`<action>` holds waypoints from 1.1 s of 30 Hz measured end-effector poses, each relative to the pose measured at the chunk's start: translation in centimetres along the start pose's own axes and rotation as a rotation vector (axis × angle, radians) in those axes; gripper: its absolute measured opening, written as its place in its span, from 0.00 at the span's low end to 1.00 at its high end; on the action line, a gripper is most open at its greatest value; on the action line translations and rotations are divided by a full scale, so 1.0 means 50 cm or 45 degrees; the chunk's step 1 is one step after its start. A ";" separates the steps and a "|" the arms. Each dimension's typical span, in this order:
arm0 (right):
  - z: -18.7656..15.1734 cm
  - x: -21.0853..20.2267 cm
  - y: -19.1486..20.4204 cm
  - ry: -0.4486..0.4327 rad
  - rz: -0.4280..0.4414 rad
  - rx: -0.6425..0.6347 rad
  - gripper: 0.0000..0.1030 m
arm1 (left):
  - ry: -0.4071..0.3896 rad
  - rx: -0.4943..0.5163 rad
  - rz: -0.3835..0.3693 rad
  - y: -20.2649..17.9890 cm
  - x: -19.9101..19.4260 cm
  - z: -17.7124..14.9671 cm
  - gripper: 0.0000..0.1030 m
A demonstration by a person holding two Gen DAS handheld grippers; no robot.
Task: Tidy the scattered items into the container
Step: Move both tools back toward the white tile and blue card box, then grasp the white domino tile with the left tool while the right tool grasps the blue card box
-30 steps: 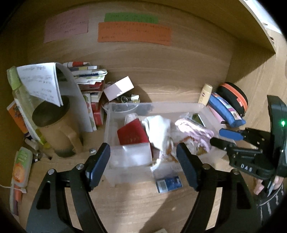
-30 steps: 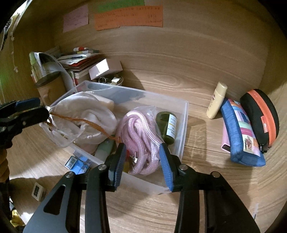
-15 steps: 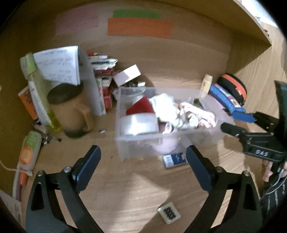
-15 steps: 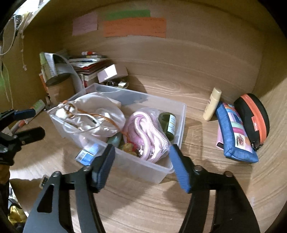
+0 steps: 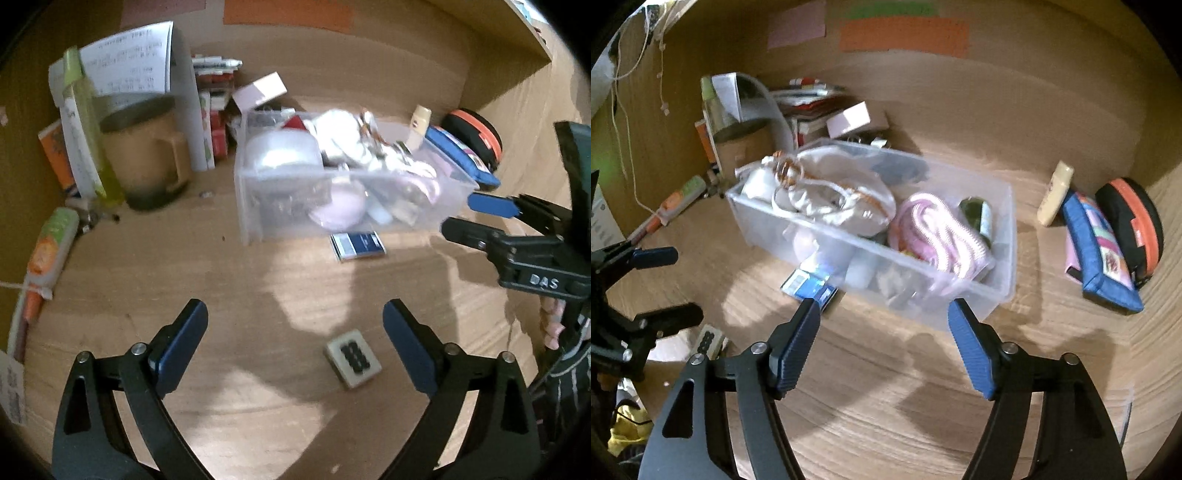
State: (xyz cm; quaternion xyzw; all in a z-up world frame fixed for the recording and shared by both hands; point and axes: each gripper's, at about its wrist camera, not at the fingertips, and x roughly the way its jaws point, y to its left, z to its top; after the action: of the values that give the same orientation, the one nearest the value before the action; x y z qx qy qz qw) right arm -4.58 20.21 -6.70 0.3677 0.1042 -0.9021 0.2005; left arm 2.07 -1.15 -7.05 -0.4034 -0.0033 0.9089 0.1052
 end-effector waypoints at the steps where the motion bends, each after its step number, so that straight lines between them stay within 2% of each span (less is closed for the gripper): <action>1: -0.002 0.004 0.001 0.008 0.004 0.001 0.67 | 0.005 0.003 -0.010 -0.003 0.000 -0.004 0.94; 7: -0.008 0.030 0.016 0.064 0.027 -0.001 0.67 | 0.071 0.007 -0.052 -0.029 0.021 -0.038 0.94; 11: -0.007 0.047 0.029 0.097 0.046 -0.001 0.67 | 0.069 0.031 -0.003 -0.044 0.033 -0.051 0.94; 13: -0.007 0.056 0.040 0.115 0.058 -0.007 0.67 | 0.055 0.033 0.001 -0.046 0.035 -0.056 0.91; 15: -0.006 0.066 0.051 0.133 0.070 -0.016 0.67 | 0.055 0.046 0.008 -0.048 0.036 -0.061 0.74; 19: -0.001 0.085 0.077 0.156 0.080 -0.051 0.67 | 0.033 0.083 -0.008 -0.050 0.034 -0.067 0.71; 27: 0.011 0.119 0.100 0.211 0.111 -0.013 0.67 | -0.018 0.089 -0.003 -0.041 0.027 -0.072 0.34; 30: 0.017 0.129 0.109 0.219 0.112 0.002 0.67 | -0.019 0.040 -0.043 -0.020 0.024 -0.069 0.27; 33: 0.023 0.138 0.122 0.220 0.092 0.008 0.67 | -0.018 0.013 -0.058 -0.004 0.022 -0.066 0.25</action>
State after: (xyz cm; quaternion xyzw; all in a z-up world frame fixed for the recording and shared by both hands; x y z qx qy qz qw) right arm -7.10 12.39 -11.01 0.4484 0.1052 -0.8594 0.2220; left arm 3.79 -1.00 -10.07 -0.3962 -0.0087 0.9092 0.1279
